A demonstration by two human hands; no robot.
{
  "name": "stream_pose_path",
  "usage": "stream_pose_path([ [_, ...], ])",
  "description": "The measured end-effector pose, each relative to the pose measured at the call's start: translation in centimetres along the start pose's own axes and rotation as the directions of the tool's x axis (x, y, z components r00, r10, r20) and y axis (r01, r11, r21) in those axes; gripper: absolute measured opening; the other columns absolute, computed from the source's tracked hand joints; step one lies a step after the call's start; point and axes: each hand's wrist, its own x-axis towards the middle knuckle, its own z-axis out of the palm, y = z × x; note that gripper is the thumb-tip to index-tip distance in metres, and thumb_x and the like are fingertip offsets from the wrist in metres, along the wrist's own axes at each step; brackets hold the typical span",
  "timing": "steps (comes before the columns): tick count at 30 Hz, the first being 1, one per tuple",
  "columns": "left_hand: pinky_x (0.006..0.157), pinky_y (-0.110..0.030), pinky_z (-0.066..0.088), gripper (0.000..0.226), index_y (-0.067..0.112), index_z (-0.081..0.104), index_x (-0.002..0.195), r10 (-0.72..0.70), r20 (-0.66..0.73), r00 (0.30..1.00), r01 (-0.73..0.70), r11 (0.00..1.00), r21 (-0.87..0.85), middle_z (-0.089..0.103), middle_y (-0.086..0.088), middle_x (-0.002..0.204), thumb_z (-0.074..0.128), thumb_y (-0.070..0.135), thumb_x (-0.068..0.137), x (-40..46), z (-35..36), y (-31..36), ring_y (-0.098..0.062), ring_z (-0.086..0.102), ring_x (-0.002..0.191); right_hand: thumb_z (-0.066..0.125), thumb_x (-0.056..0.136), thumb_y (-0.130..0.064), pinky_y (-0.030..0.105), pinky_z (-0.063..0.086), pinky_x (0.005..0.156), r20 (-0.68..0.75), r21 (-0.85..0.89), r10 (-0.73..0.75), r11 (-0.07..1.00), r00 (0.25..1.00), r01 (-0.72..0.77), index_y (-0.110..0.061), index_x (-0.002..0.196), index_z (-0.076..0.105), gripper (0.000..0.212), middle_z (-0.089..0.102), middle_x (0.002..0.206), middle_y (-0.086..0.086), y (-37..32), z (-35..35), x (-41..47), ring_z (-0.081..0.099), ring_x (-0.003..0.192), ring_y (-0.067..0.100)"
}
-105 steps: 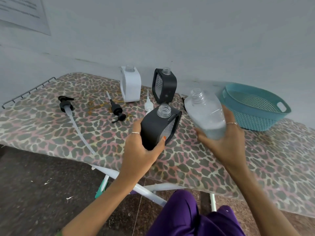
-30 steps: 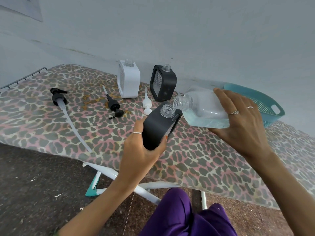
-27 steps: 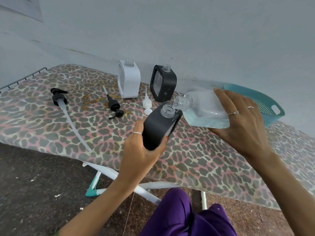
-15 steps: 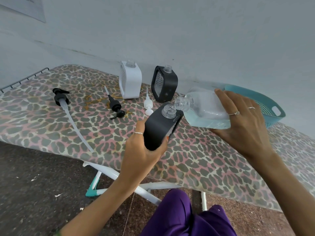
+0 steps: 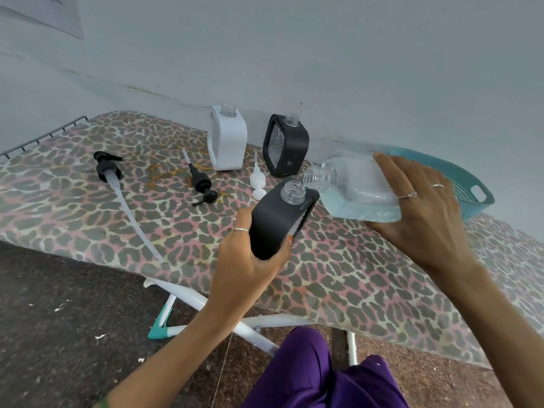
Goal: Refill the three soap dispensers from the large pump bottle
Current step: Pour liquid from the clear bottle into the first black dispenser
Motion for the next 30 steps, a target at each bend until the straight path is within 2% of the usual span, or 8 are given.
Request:
stream_pose_path([
  [3, 0.047, -0.006, 0.039, 0.043, 0.032, 0.046, 0.104, 0.004, 0.007, 1.000, -0.004, 1.000, -0.023, 0.052, 0.015, 0.066, 0.076, 0.016, 0.079, 0.01, 0.08, -0.12, -0.007, 0.057, 0.059, 0.060, 0.081, -0.051, 0.057, 0.043, 0.092, 0.004, -0.001, 0.006, 1.000, 1.000, -0.006, -0.003, 0.135, 0.051, 0.073, 0.058, 0.126, 0.023, 0.07, -0.02, 0.03, 0.056, 0.111, 0.045],
  [6, 0.047, -0.009, 0.041, 0.039, 0.031, 0.046, 0.104, -0.007, 0.006, 1.000, 0.008, 1.000, -0.024, 0.054, 0.012, 0.067, 0.074, 0.022, 0.079, 0.01, -0.09, -0.04, -0.009, 0.058, 0.061, 0.068, 0.078, -0.047, 0.058, 0.043, 0.092, 0.006, -0.005, 0.004, 1.000, 1.000, -0.004, -0.003, 0.135, 0.050, 0.074, 0.058, 0.127, 0.023, 0.03, -0.16, 0.12, 0.056, 0.111, 0.045],
  [10, 0.047, -0.011, 0.043, 0.040, 0.030, 0.046, 0.106, -0.009, 0.008, 1.000, 0.009, 1.000, -0.021, 0.055, 0.010, 0.067, 0.075, 0.021, 0.079, -0.03, -0.06, -0.04, -0.010, 0.058, 0.060, 0.070, 0.077, -0.045, 0.058, 0.044, 0.091, 0.002, -0.014, -0.009, 1.000, 1.000, 0.009, -0.002, 0.135, 0.050, 0.075, 0.058, 0.126, 0.025, 0.05, -0.16, 0.16, 0.057, 0.110, 0.046],
  [16, 0.046, -0.009, 0.040, 0.043, 0.033, 0.045, 0.102, -0.021, 0.000, 1.000, 0.021, 1.000, -0.020, 0.054, 0.011, 0.064, 0.077, 0.017, 0.078, -0.04, -0.02, -0.11, -0.007, 0.057, 0.058, 0.053, 0.083, -0.054, 0.058, 0.043, 0.090, -0.005, -0.010, -0.010, 1.000, 1.000, 0.010, -0.001, 0.135, 0.049, 0.074, 0.058, 0.125, 0.025, 0.10, -0.34, 0.29, 0.056, 0.110, 0.046],
  [21, 0.046, -0.003, 0.034, 0.038, 0.026, 0.048, 0.099, -0.025, 0.009, 1.000, 0.025, 0.999, -0.022, 0.046, 0.017, 0.060, 0.077, 0.014, 0.078, -0.13, -0.04, -0.16, -0.001, 0.053, 0.053, 0.050, 0.083, -0.054, 0.058, 0.042, 0.091, -0.001, -0.008, -0.005, 1.000, 1.000, 0.005, -0.001, 0.135, 0.050, 0.074, 0.058, 0.125, 0.026, 0.10, -0.47, 0.43, 0.056, 0.111, 0.046],
  [27, 0.046, -0.002, 0.033, 0.042, 0.033, 0.045, 0.103, -0.020, 0.012, 1.000, 0.020, 0.999, -0.027, 0.045, 0.018, 0.060, 0.075, 0.016, 0.079, -0.09, -0.12, 0.00, 0.000, 0.053, 0.053, 0.051, 0.083, -0.053, 0.059, 0.043, 0.091, 0.007, -0.013, -0.012, 1.000, 1.000, 0.012, -0.001, 0.135, 0.050, 0.073, 0.058, 0.125, 0.026, 0.15, -0.63, 0.49, 0.056, 0.110, 0.046],
  [30, 0.044, -0.007, 0.037, 0.040, 0.031, 0.046, 0.104, -0.024, 0.008, 1.000, 0.024, 0.999, -0.035, 0.050, 0.014, 0.061, 0.075, 0.019, 0.079, -0.08, -0.07, -0.09, -0.004, 0.056, 0.055, 0.052, 0.083, -0.051, 0.059, 0.043, 0.091, 0.010, -0.016, -0.014, 1.000, 1.000, 0.014, 0.000, 0.135, 0.051, 0.072, 0.058, 0.125, 0.026, 0.12, -0.58, 0.49, 0.057, 0.110, 0.047],
])
